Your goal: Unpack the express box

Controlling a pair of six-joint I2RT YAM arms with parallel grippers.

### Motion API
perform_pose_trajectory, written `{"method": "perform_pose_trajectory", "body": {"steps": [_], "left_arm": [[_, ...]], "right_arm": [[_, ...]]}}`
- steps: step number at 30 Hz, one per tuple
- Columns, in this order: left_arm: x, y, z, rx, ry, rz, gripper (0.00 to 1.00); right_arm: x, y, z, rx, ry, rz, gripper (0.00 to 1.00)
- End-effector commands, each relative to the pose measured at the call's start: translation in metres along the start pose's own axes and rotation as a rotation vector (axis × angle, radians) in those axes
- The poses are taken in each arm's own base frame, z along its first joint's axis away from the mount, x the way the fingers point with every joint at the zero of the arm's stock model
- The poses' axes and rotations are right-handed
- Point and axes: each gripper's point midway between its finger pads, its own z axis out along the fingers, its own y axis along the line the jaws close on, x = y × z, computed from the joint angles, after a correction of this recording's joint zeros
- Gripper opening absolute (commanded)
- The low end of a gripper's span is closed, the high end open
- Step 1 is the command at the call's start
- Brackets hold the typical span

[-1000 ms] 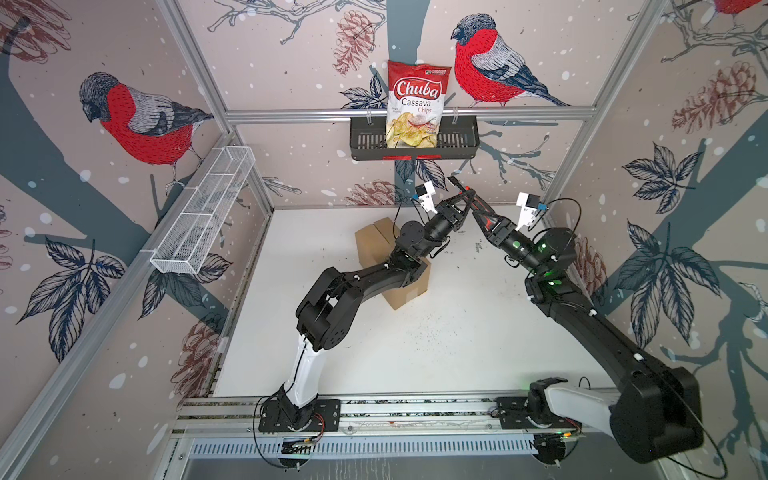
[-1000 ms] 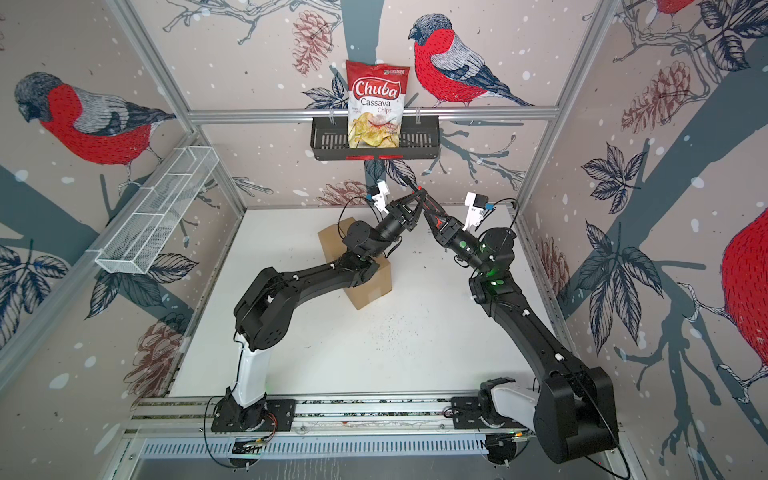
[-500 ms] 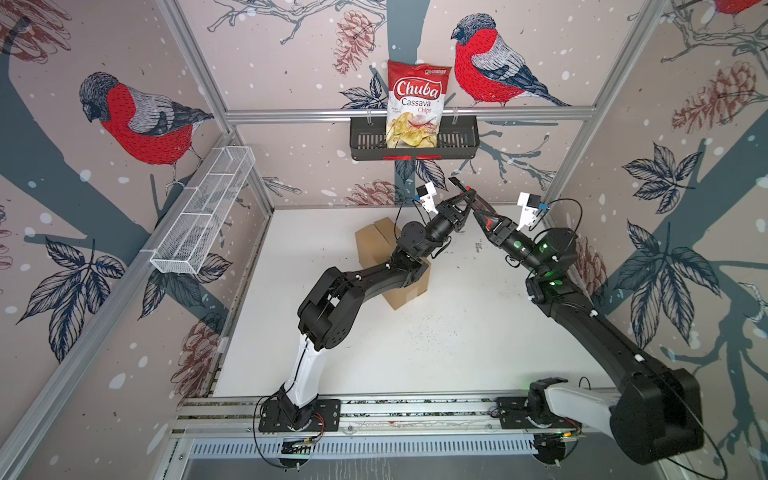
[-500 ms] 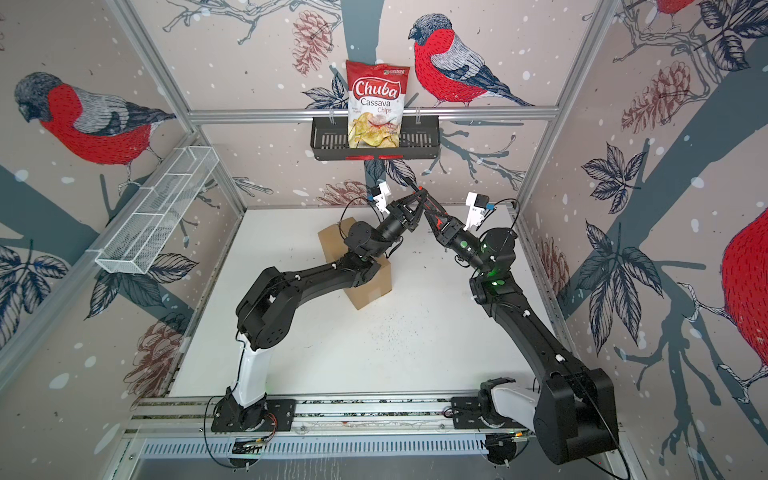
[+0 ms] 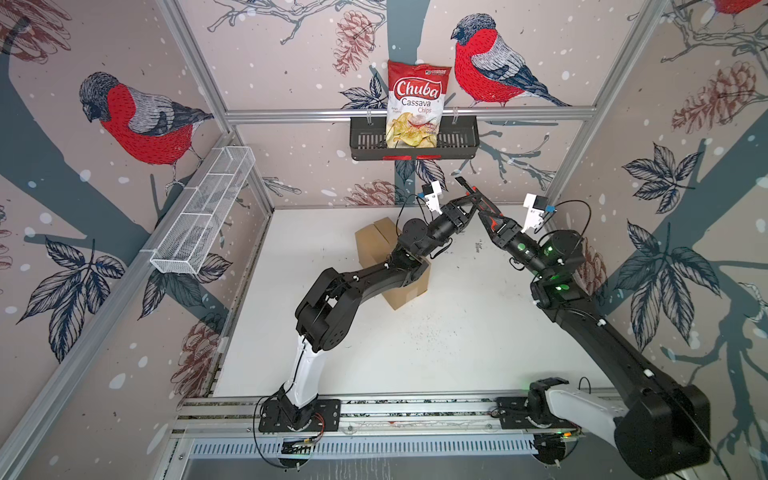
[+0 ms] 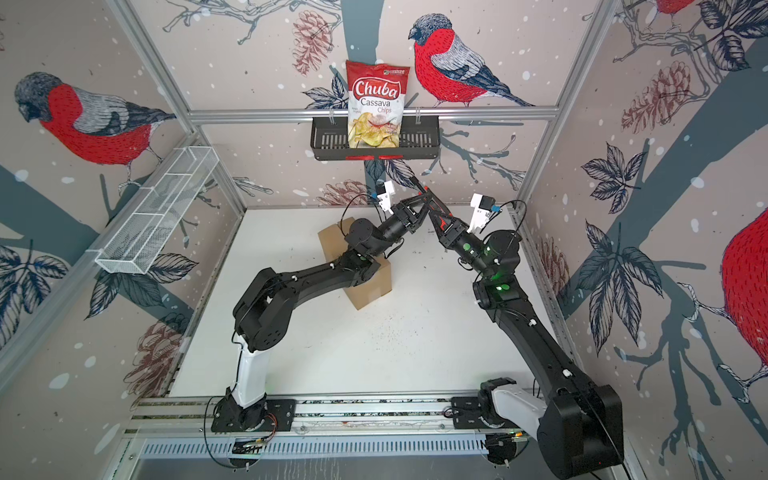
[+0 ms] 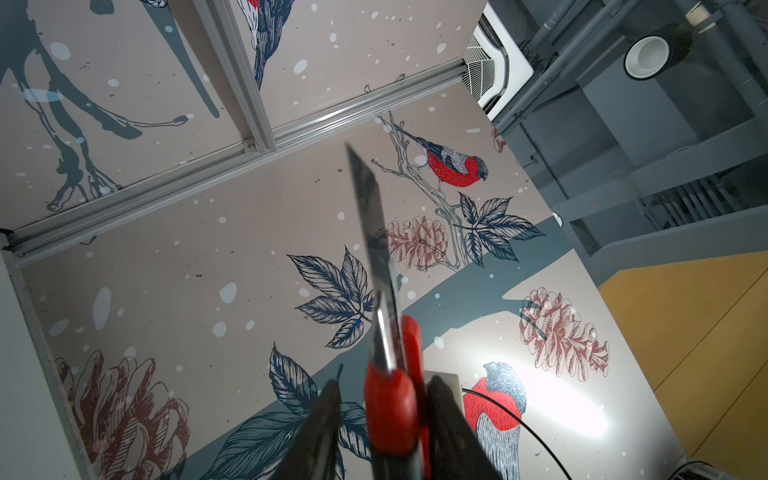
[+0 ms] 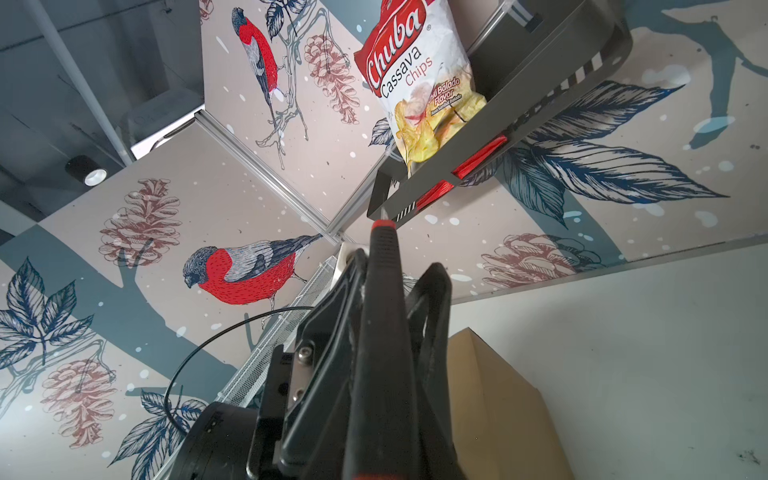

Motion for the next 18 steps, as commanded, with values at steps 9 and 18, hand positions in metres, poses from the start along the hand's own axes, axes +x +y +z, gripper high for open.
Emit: {"method": "perform_pose_trajectory", "body": {"steps": [9,18], "left_arm": [[0.027,-0.021,-0.019,0.001,0.131,0.120,0.50],[0.027,-0.028,-0.064,-0.151,0.150,0.238,0.53]], "right_arm": [[-0.011,-0.008,-0.002,0.106,-0.022,-0.072,0.00],[-0.013,-0.016,0.006,0.166,-0.002,-0.132,0.00]]}}
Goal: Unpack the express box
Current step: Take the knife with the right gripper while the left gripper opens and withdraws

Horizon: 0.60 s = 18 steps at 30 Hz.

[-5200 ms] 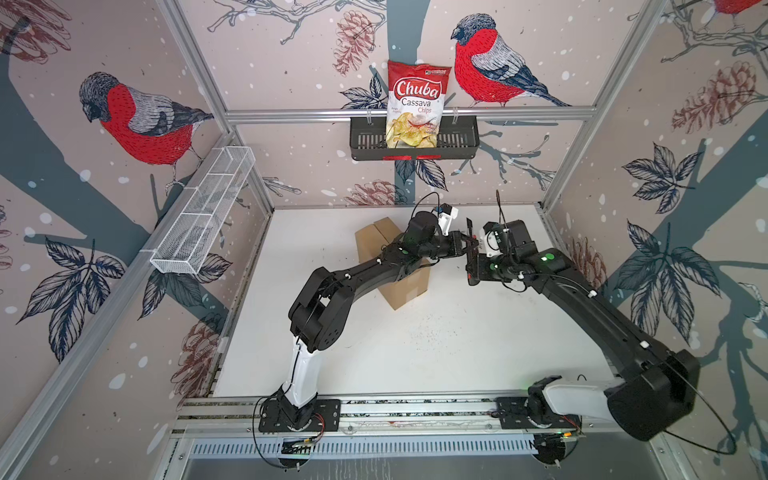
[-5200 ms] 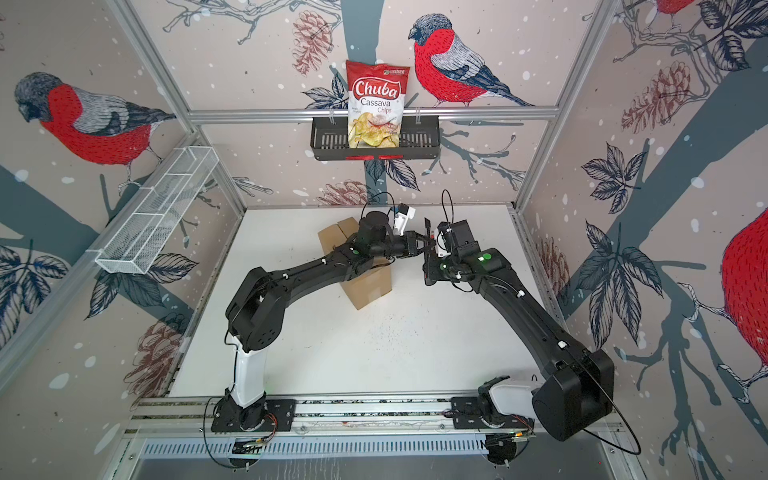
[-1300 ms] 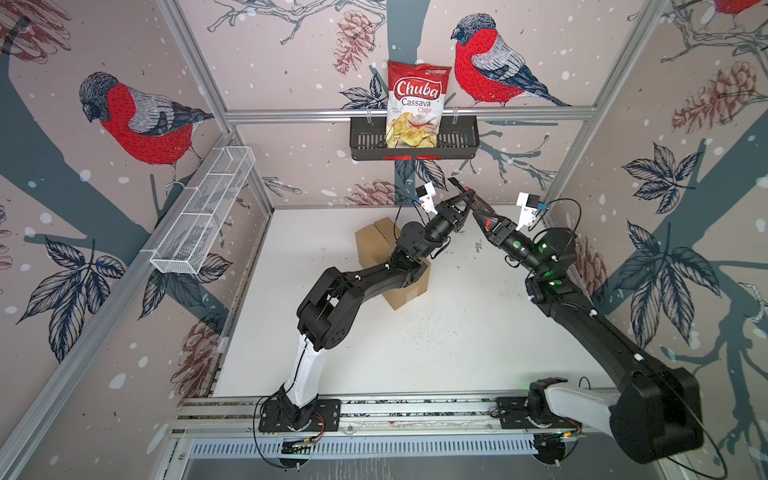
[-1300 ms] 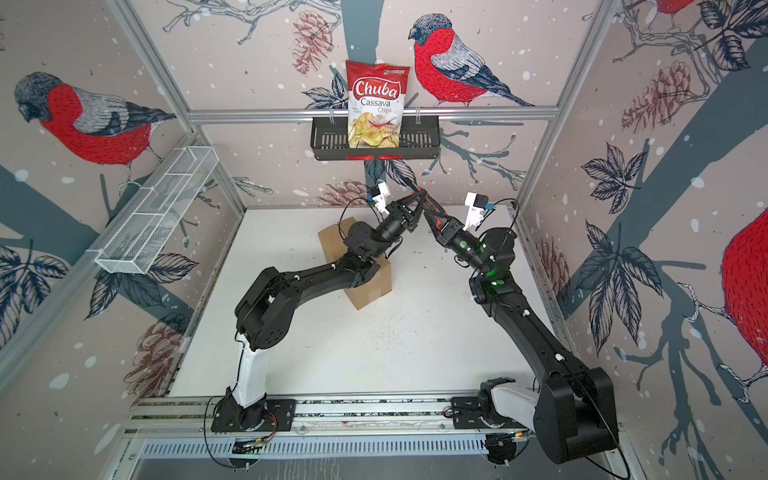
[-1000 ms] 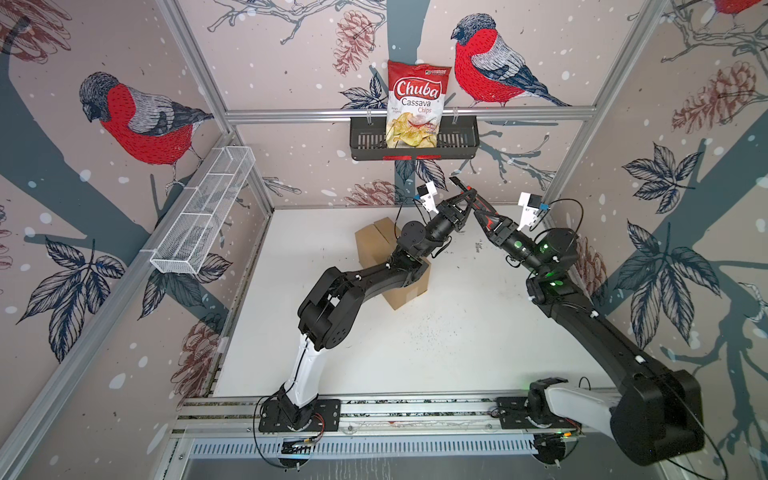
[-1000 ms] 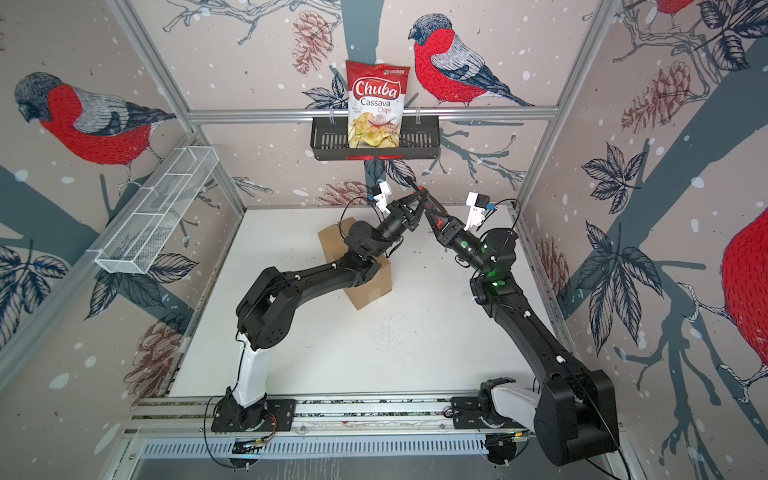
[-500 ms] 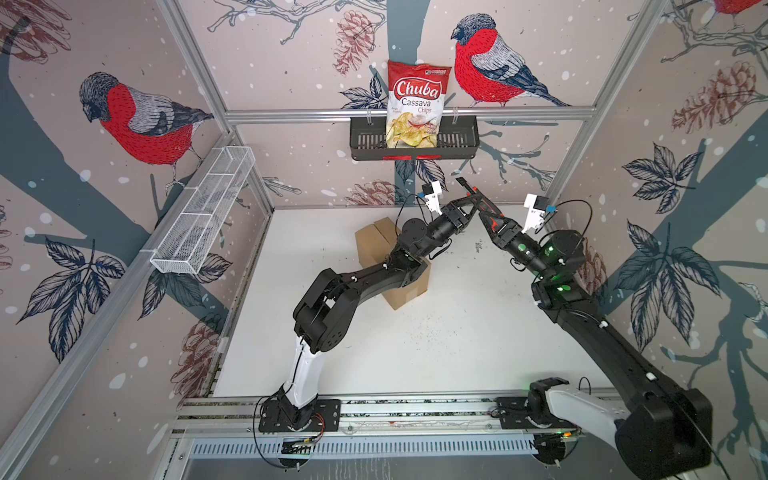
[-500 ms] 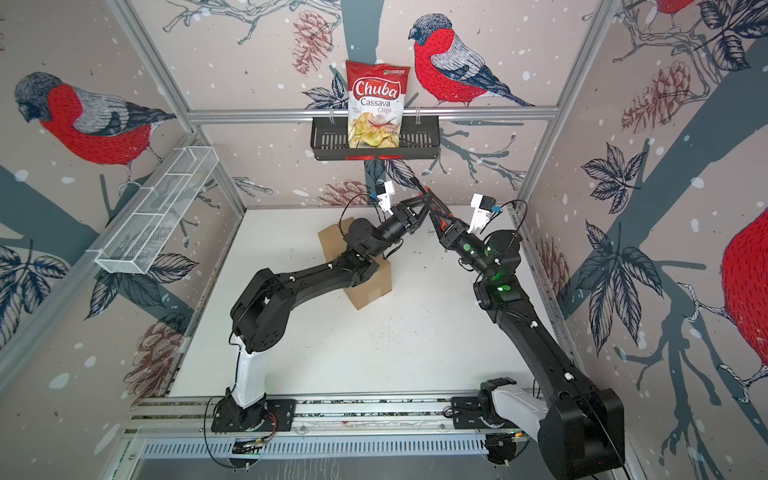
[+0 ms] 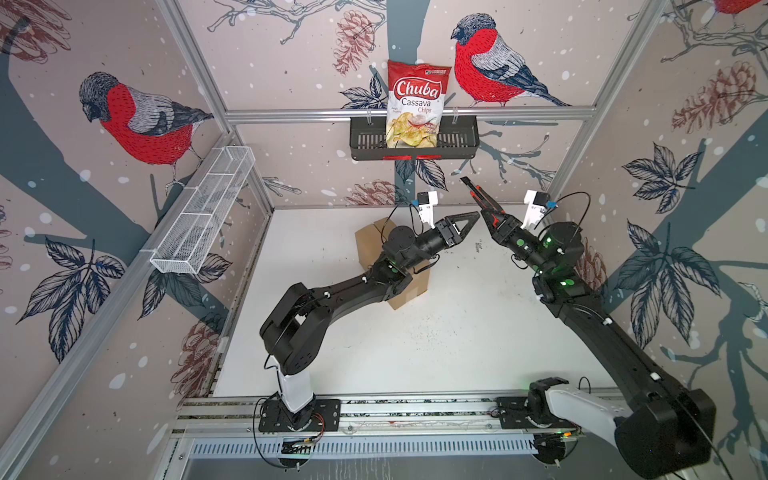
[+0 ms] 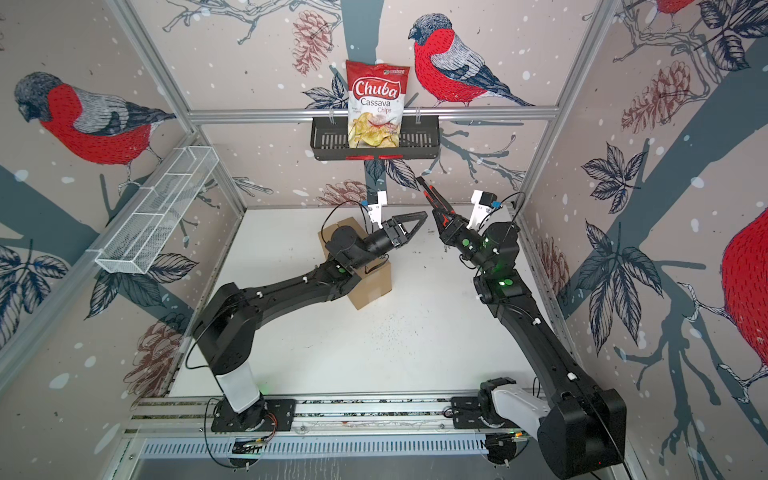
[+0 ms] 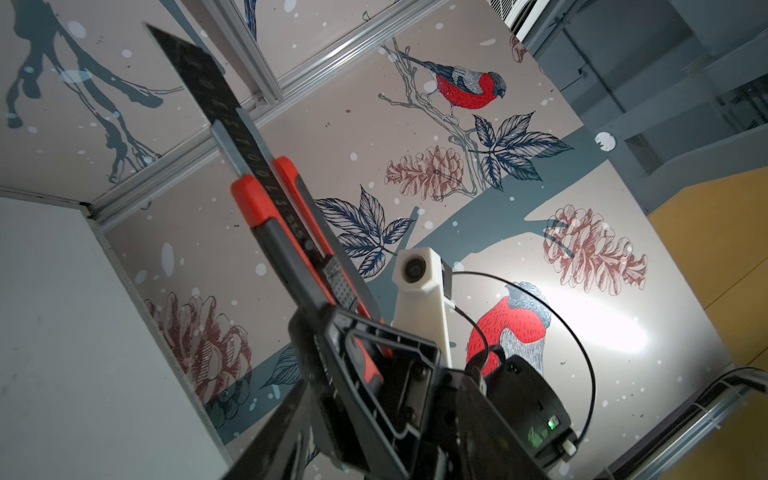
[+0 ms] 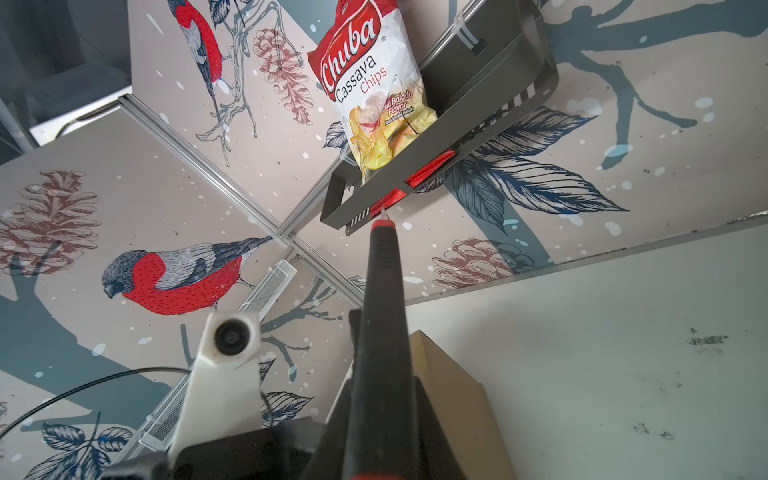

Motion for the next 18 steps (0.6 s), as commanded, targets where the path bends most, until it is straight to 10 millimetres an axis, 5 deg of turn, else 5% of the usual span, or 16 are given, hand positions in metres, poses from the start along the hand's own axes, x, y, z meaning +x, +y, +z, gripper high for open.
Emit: {"method": "perform_pose_trajectory", "body": {"steps": [1,6,13,18], "left_arm": [[0.003,0.002,-0.020,-0.077,0.013,0.093,0.53],[-0.012,0.009,-0.075,-0.292,-0.038,0.192,0.47],[-0.062,0.033,-0.197,-0.669,-0.243,0.231,0.36],[-0.083,0.062,-0.262,-0.851,-0.323,0.201,0.33]], "right_arm": [[-0.004,0.002,0.003,0.023,-0.004,-0.066,0.00],[0.009,-0.001,0.005,0.085,0.038,-0.117,0.00],[0.049,-0.026,0.009,0.247,0.109,-0.197,0.00],[0.068,-0.042,0.017,0.315,0.137,-0.221,0.00]]}}
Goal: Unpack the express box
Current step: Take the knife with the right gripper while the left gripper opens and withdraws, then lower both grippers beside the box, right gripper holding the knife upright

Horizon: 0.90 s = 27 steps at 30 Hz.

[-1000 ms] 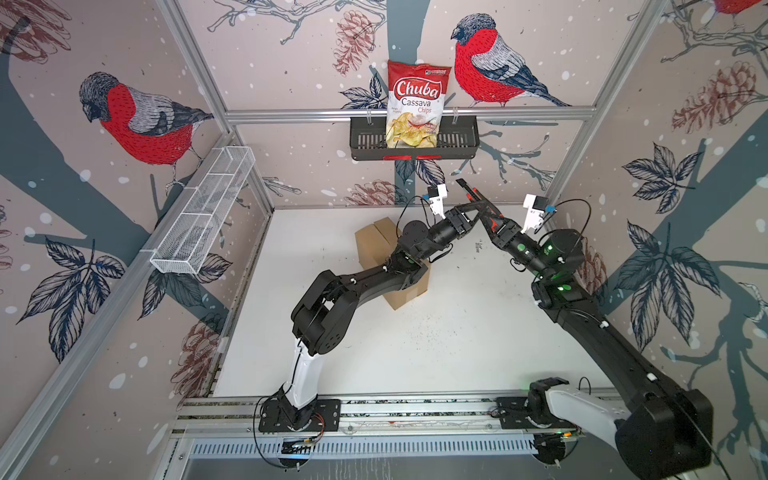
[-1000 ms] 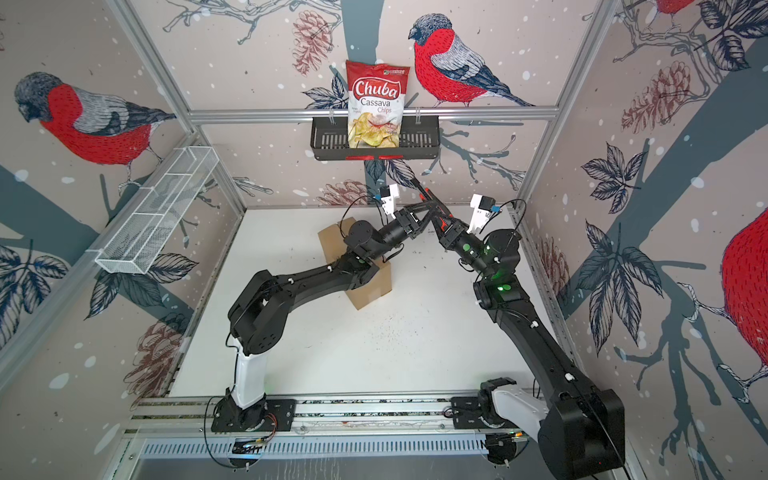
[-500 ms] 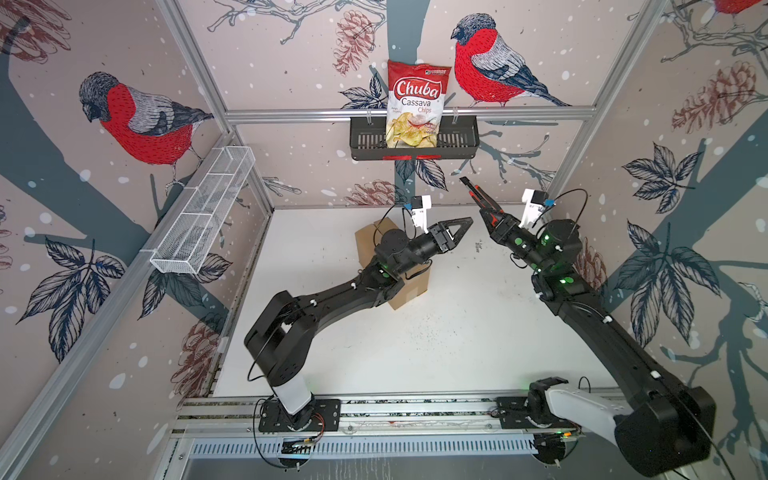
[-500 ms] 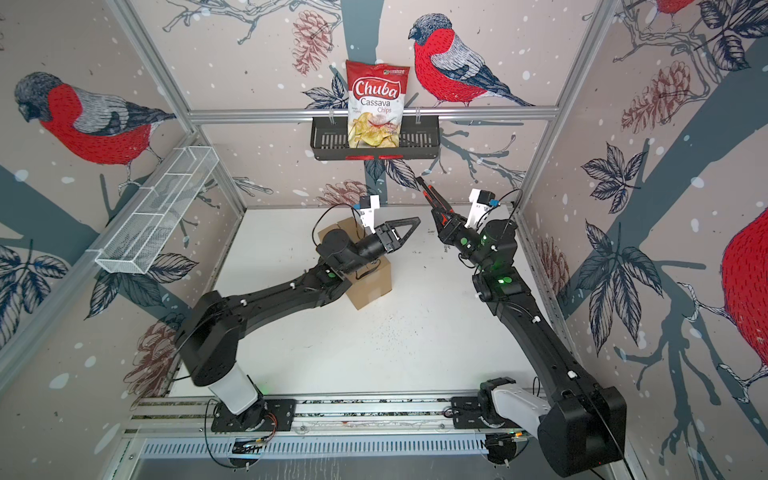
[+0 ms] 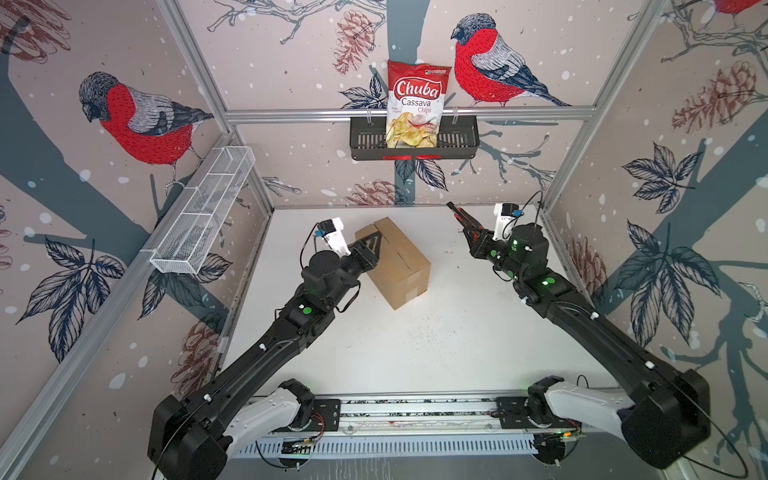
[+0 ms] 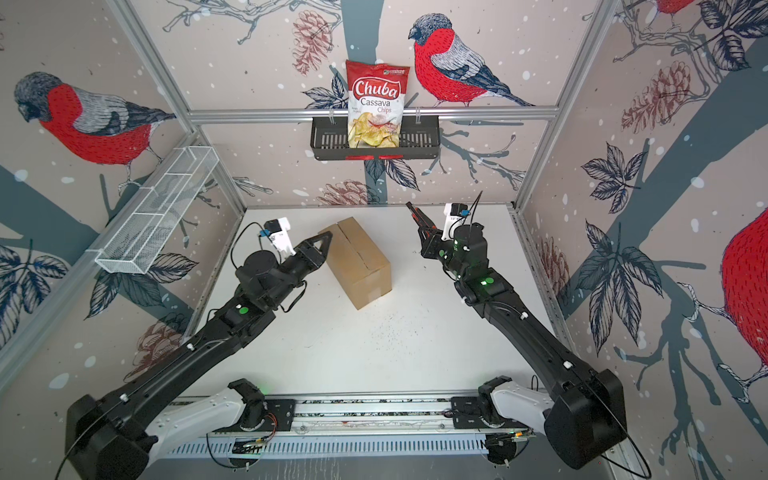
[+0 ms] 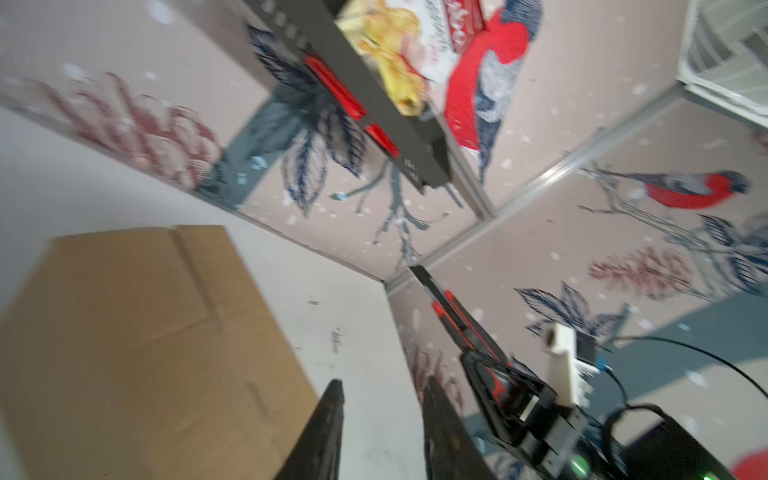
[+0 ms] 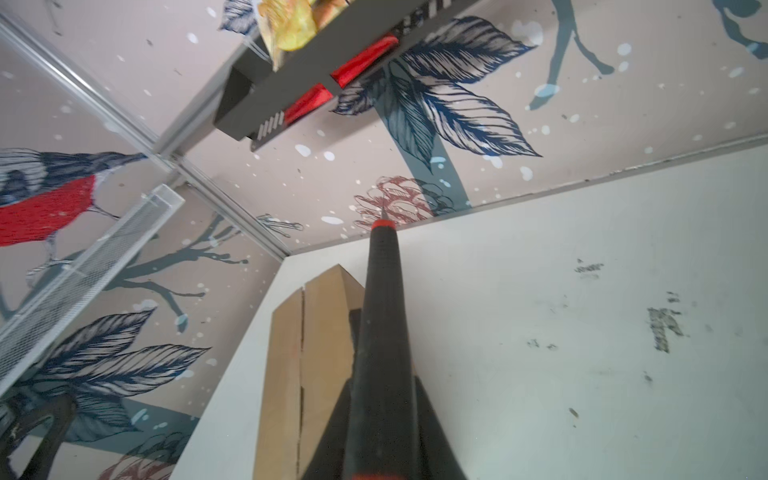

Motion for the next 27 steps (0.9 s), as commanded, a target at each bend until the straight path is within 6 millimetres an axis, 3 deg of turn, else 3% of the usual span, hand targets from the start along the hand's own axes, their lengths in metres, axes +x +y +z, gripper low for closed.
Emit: {"method": "perform_pose_trajectory", "body": {"steps": [1,6,11,16,27], "left_arm": [[0.000,0.059,-0.010,-0.195,0.008,0.004,0.32],[-0.014,0.120,-0.013,-0.327,-0.025,-0.034,0.28],[-0.013,0.167,0.005,-0.412,-0.016,-0.048,0.26],[-0.009,0.190,0.035,-0.417,-0.010,-0.051,0.25],[-0.018,0.221,0.093,-0.438,-0.036,-0.010,0.24]], "right_arm": [[0.001,-0.013,0.008,0.080,-0.023,-0.051,0.00],[0.011,-0.021,0.025,0.143,-0.033,-0.107,0.00],[0.023,-0.029,0.046,0.184,-0.049,-0.150,0.00],[0.041,-0.027,0.068,0.177,-0.035,-0.163,0.00],[0.079,-0.017,0.099,0.140,0.028,-0.185,0.00]]}}
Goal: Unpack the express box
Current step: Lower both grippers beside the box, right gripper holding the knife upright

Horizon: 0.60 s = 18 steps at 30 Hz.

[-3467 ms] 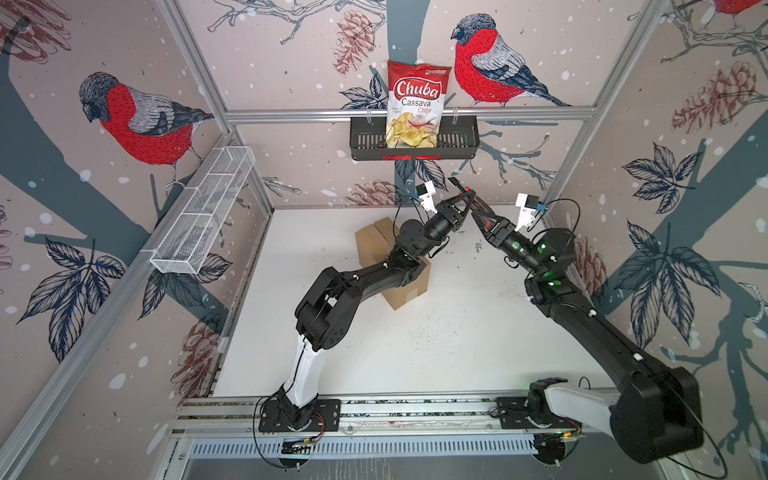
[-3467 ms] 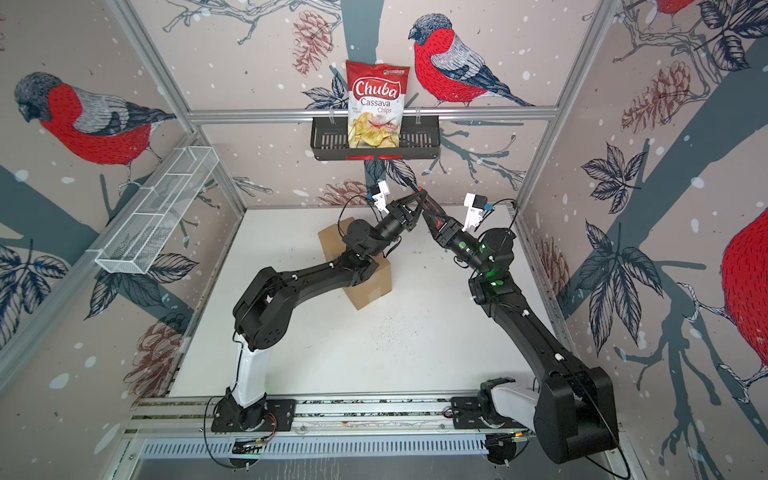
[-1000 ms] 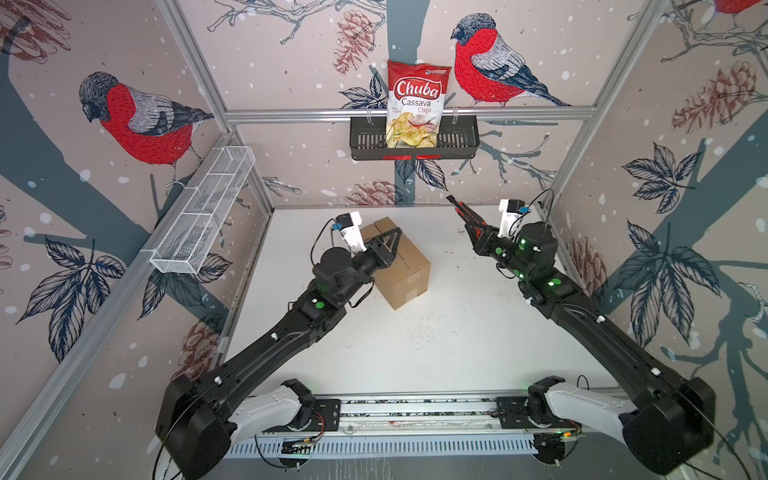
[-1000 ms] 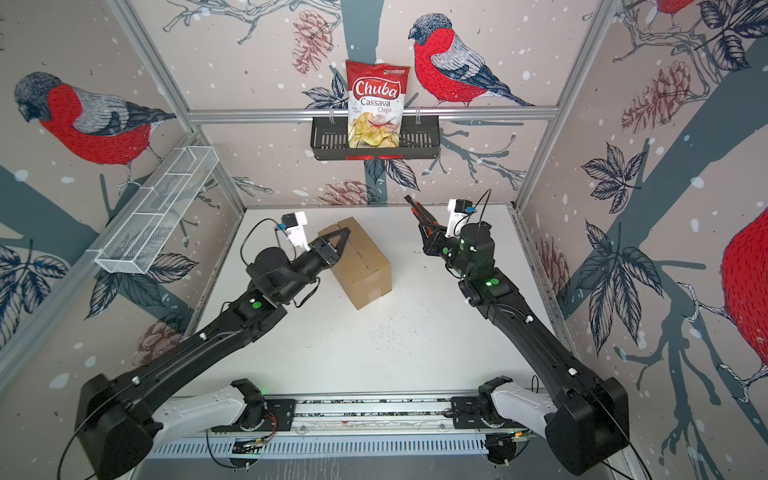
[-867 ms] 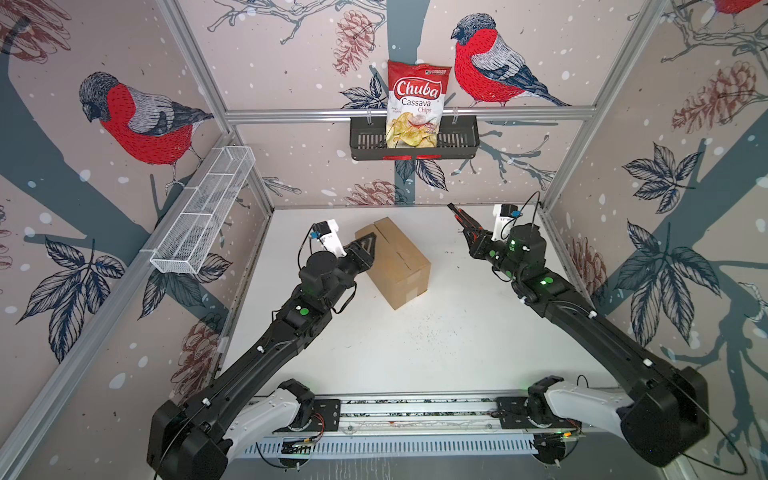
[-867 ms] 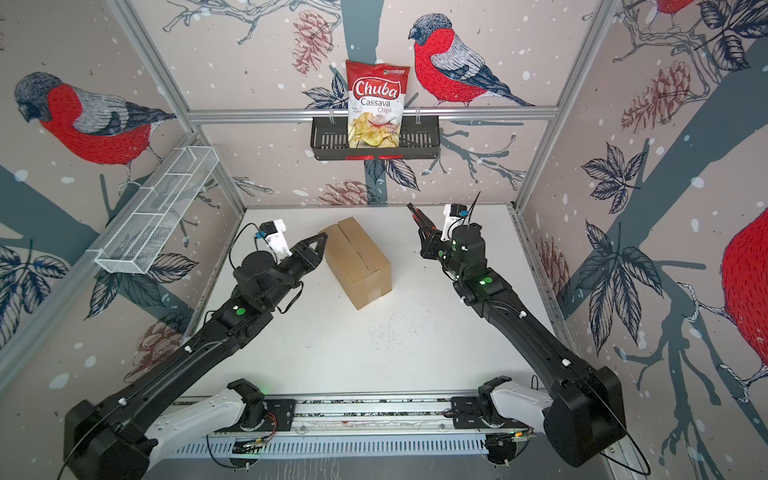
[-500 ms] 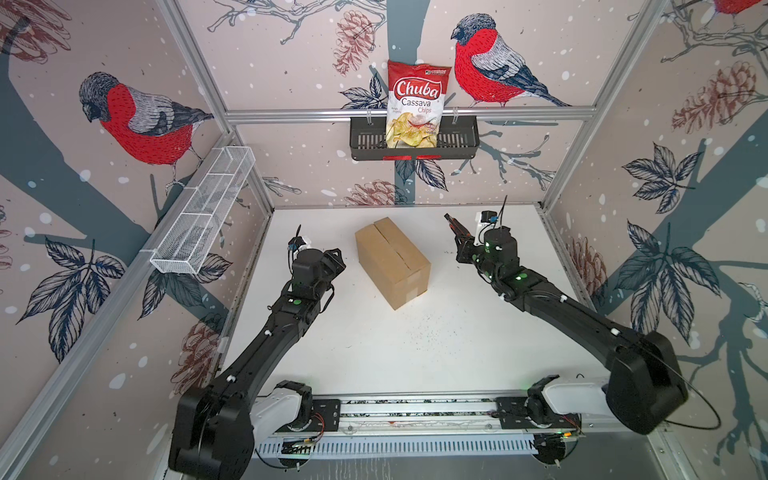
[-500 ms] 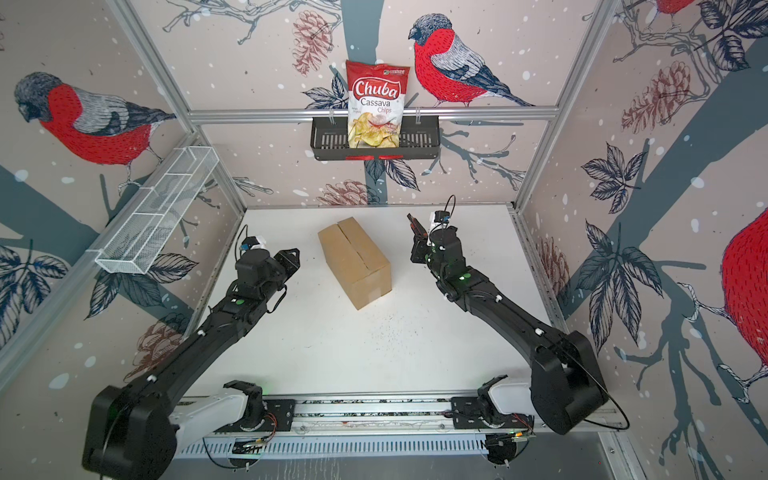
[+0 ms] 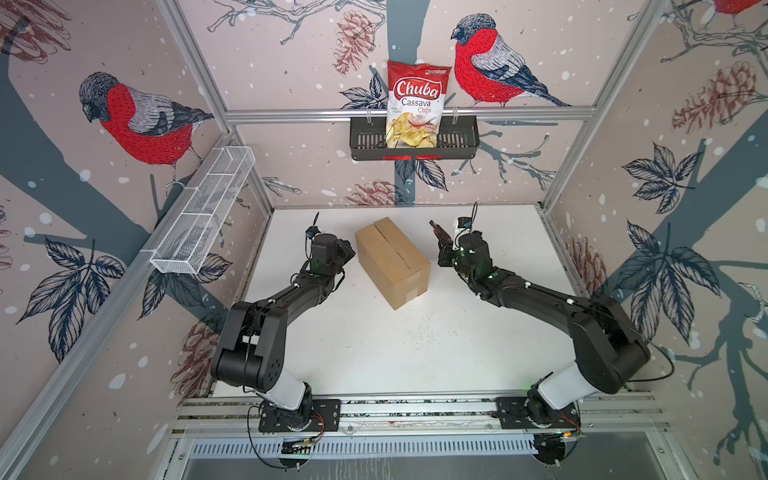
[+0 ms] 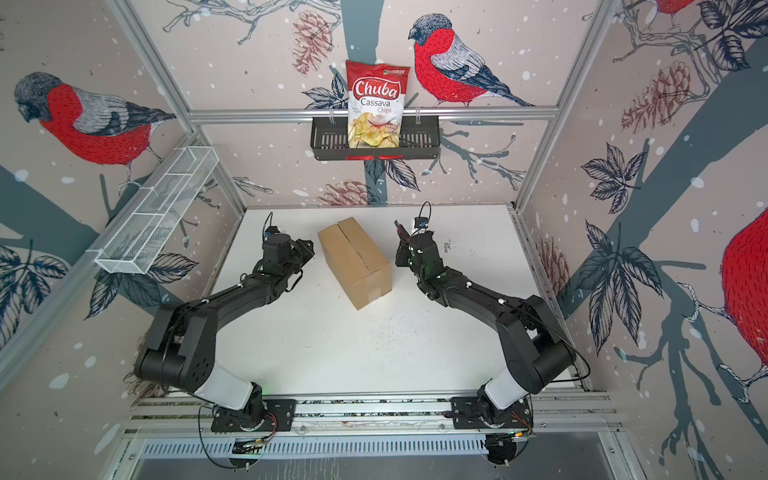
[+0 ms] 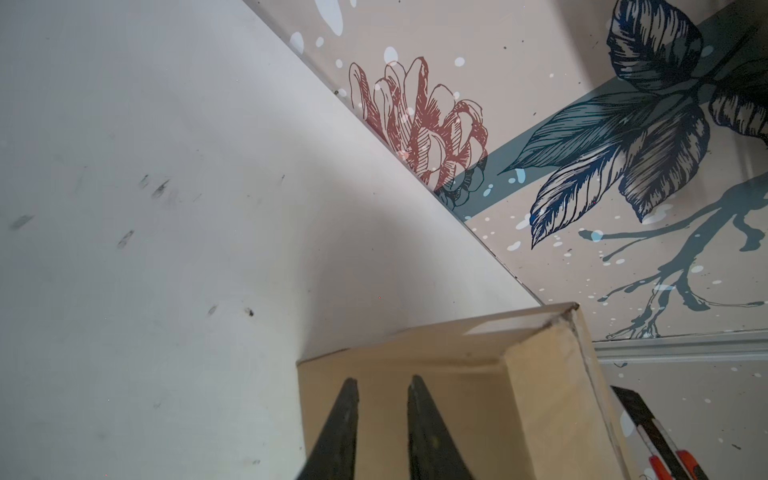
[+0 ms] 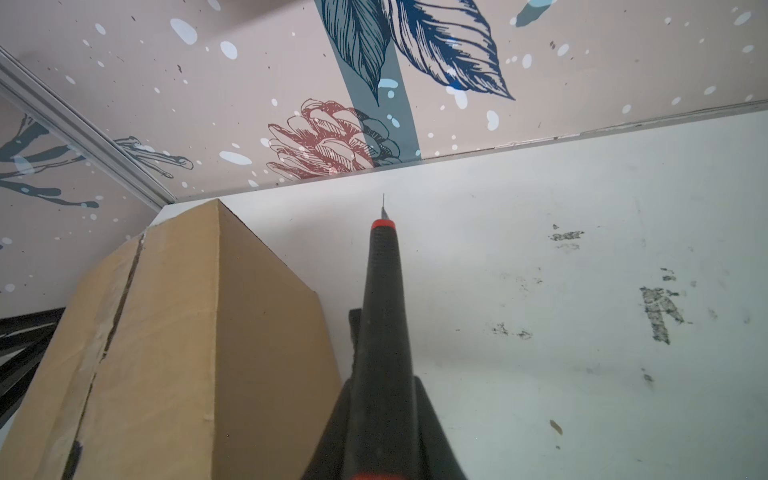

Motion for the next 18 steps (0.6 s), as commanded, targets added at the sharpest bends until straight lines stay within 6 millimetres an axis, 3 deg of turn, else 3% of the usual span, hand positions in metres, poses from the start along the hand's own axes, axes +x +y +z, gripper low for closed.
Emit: {"method": "perform_pose_trajectory", "body": {"steps": [1,6,18], "left_arm": [[-0.023,-0.012,0.012,0.043,-0.087,0.028,0.23],[-0.030,-0.010,0.030,0.060,-0.102,0.025,0.23],[-0.026,-0.024,0.058,0.146,-0.077,0.003,0.22]], "right_arm": [[-0.014,0.010,0.003,-0.028,-0.059,0.000,0.00],[-0.009,0.014,0.007,-0.045,-0.044,0.003,0.00],[0.013,0.029,0.006,-0.057,-0.003,-0.017,0.00]]}}
